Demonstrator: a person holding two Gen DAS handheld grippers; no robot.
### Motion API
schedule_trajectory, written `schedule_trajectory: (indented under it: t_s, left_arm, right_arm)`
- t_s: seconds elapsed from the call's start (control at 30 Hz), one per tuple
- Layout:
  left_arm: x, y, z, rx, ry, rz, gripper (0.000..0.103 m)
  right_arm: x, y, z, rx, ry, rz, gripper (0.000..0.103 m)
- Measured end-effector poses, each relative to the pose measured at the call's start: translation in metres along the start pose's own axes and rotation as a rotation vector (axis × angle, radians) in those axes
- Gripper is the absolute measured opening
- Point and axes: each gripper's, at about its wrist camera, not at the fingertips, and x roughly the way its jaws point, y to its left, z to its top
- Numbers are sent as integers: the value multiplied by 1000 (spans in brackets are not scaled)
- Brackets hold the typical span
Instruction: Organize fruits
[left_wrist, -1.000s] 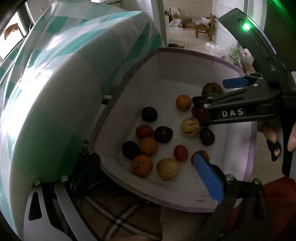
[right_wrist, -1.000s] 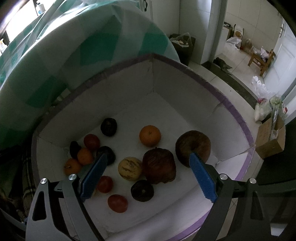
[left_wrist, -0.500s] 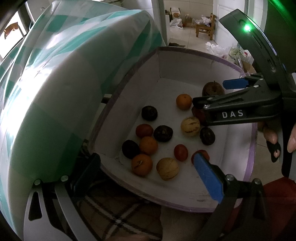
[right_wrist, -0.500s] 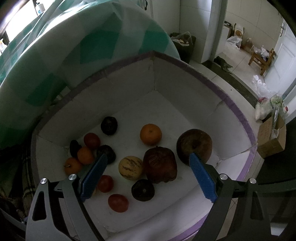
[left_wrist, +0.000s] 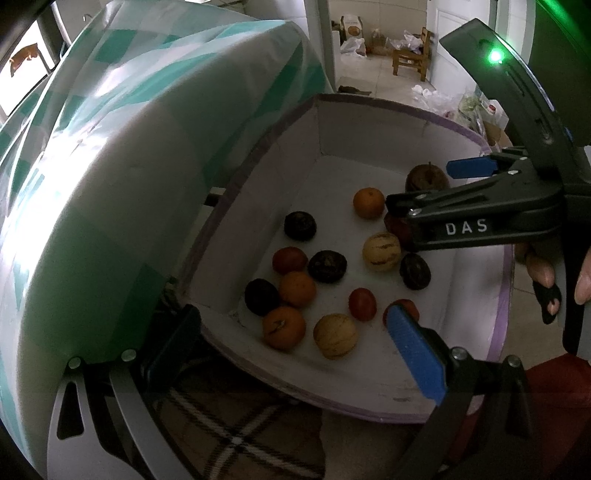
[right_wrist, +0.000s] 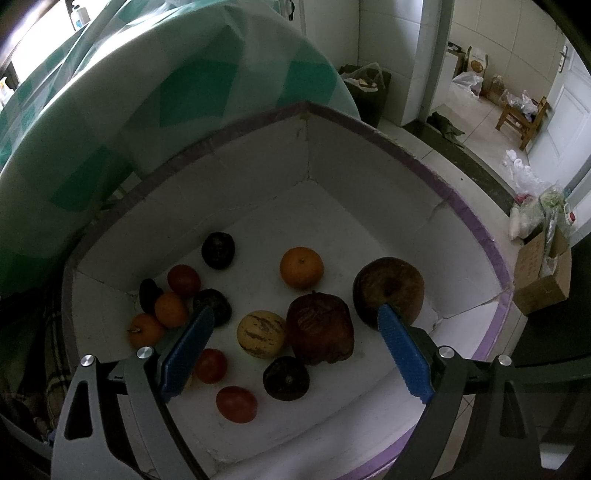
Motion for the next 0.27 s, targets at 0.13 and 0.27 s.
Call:
schedule_trajectory:
  t_s: [0.13, 0.27]
  left_arm:
    - [0, 0, 2, -2, 1, 1, 101]
    - [-7, -2, 4, 15, -31, 16, 101]
  right_arm:
    - [-3, 0, 0, -3, -3, -4, 88]
    - [-12, -2, 4, -11, -13, -12, 88]
